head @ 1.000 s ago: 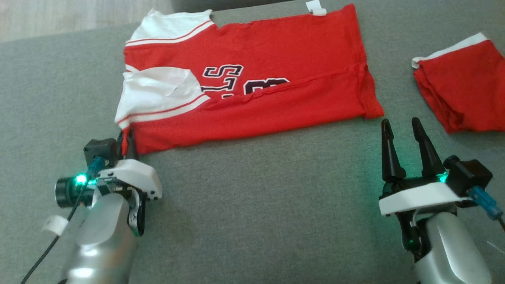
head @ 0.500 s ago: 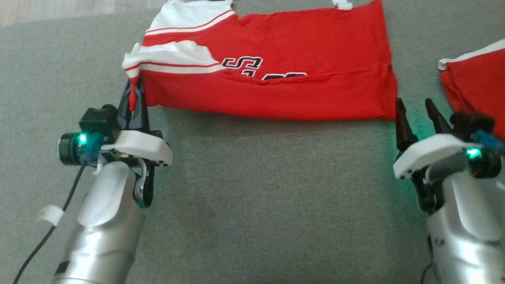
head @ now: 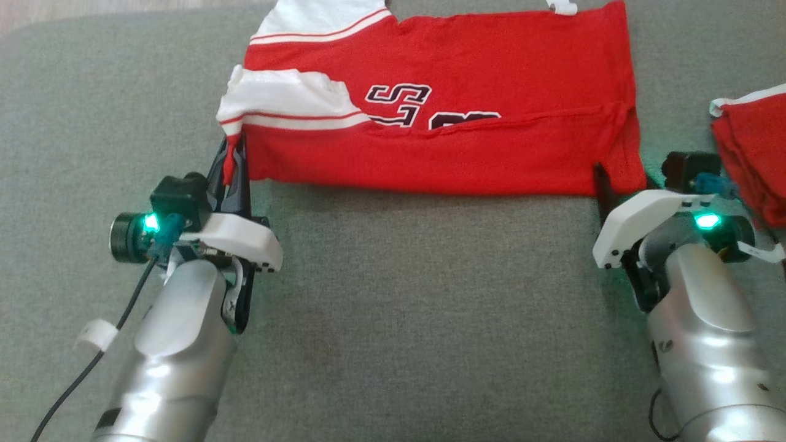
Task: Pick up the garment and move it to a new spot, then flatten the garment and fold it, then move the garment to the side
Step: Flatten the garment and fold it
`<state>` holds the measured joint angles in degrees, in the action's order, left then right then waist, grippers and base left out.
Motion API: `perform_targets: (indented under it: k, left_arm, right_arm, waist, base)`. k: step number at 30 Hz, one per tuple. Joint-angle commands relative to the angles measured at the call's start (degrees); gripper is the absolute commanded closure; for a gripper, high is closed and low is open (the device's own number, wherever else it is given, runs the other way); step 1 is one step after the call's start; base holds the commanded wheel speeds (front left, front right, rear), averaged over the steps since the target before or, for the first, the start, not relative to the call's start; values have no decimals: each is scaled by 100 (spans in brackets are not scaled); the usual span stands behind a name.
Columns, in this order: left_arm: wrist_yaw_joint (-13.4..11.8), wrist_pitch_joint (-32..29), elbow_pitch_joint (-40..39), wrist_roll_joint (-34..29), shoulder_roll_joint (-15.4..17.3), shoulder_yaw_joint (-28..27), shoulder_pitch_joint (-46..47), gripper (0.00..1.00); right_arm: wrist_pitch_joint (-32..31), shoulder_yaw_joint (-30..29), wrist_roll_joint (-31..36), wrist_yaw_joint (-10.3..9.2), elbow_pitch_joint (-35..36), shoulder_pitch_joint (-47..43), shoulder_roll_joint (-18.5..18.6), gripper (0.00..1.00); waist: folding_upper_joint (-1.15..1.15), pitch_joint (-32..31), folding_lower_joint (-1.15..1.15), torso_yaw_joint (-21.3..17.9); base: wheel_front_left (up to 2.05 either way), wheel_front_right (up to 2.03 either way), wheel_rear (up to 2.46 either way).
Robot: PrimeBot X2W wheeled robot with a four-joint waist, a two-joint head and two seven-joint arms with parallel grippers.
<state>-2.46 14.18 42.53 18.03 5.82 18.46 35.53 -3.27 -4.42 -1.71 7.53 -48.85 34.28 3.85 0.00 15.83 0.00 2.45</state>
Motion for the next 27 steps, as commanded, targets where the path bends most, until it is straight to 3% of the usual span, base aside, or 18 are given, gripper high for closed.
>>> perform_targets:
  k: [1,9,16,22,27]
  left_arm:
    - [8,-21,-75,-57,164,-129,123,100]
    - [146,-417,397,-117,384,101,-278,100]
    - [360,-756,550,-55,516,258,-821,100]
    - [426,-1052,307,51,644,318,-1366,100]
    - [403,-1460,-331,103,705,436,-1831,100]
  right_arm:
    - [39,128,102,-4,-69,-38,-83,100]
    - [541,87,232,-4,-229,-244,52,100]
    - [379,162,-11,-4,-8,-735,139,100]
    - [-130,252,-296,-4,669,-1506,274,100]
    - [-599,212,-459,-4,1749,-2247,237,100]
  waist:
    - [0,-60,0,-14]
    - [0,-599,0,-150]
    - [0,-1156,0,-255]
    - [0,-1623,0,-290]
    - [0,-1706,0,-305]
  base:
    - [0,0,0]
    - [0,0,0]
    - [0,0,0]
    - [0,0,0]
    - [0,0,0]
